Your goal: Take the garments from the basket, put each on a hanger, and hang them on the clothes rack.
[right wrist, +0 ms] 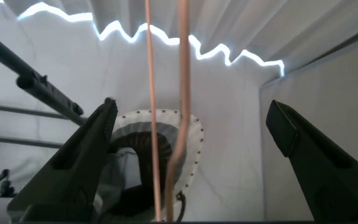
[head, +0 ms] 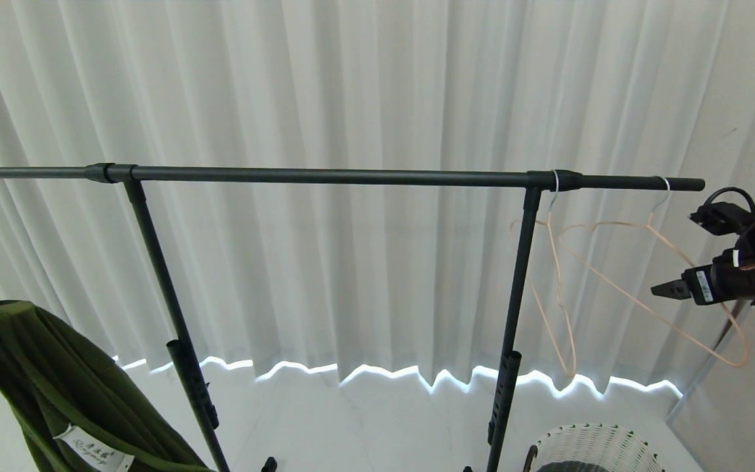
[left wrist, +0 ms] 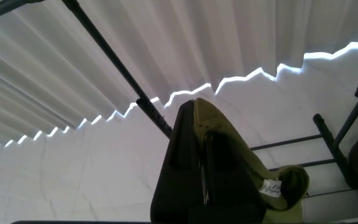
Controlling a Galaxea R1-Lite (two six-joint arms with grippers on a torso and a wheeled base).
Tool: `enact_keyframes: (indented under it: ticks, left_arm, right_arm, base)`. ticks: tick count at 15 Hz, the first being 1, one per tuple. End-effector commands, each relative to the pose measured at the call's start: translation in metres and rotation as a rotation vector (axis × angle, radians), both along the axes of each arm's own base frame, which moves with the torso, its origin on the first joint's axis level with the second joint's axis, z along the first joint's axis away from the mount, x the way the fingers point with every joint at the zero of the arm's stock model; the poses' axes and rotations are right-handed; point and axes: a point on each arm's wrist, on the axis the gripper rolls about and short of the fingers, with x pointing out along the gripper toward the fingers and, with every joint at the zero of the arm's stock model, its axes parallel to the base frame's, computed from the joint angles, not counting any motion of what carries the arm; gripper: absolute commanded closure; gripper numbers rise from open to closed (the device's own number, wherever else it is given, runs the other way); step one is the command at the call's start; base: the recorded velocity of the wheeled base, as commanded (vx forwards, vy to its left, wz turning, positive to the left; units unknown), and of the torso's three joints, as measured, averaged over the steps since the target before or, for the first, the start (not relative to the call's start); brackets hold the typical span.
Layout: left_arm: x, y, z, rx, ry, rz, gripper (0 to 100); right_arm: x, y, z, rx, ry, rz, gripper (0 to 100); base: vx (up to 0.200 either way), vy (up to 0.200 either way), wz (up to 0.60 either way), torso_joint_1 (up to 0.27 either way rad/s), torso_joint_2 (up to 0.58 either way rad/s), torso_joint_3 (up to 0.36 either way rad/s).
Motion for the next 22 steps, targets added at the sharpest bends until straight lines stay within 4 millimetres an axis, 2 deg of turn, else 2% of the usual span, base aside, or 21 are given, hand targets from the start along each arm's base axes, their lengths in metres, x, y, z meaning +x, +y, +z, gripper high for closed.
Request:
enact_keyframes:
  ticks: [1,4,5,15,18,22]
  left_arm:
    - [0.000,0.000,0.000,0.002,0.001,0.002,100]
    - [0.000,0.000,0.000,0.001,0.000,0.002,100]
    - [0.000,0.000,0.000,0.001,0.001,0.000,100]
    - [-0.001,0.001,0.000,-0.002,-0.003,0.002,100]
    - [-0.002,0.002,0.001,-0.005,-0.005,0.000,100]
    - [-0.003,0.003,0.001,-0.009,-0.010,0.002,100]
  right_arm:
    - [0.004,-0.002,-0.003,0.009,0.008,-0.009,0]
    - [0.005,-0.009,-0.006,0.012,0.014,-0.028,0]
    - [0.006,-0.009,-0.007,0.014,0.018,-0.031,100]
    - [0.002,-0.008,0.003,0.080,-0.016,-0.033,100]
    - [-0.010,-0.002,0.020,0.164,-0.061,-0.045,100]
    - [-0.027,0.000,0.039,0.189,-0.108,-0.058,100]
  base:
    - [0.000,0.000,0.00,0.000,0.00,0.000]
    - [0.000,0.000,0.00,0.000,0.00,0.000]
    - [0.000,0.000,0.00,0.000,0.00,0.000]
    - [0.000,0.000,0.00,0.000,0.00,0.000]
    - [0.000,0.000,0.00,0.000,0.00,0.000]
    - [0.000,0.000,0.00,0.000,0.00,0.000]
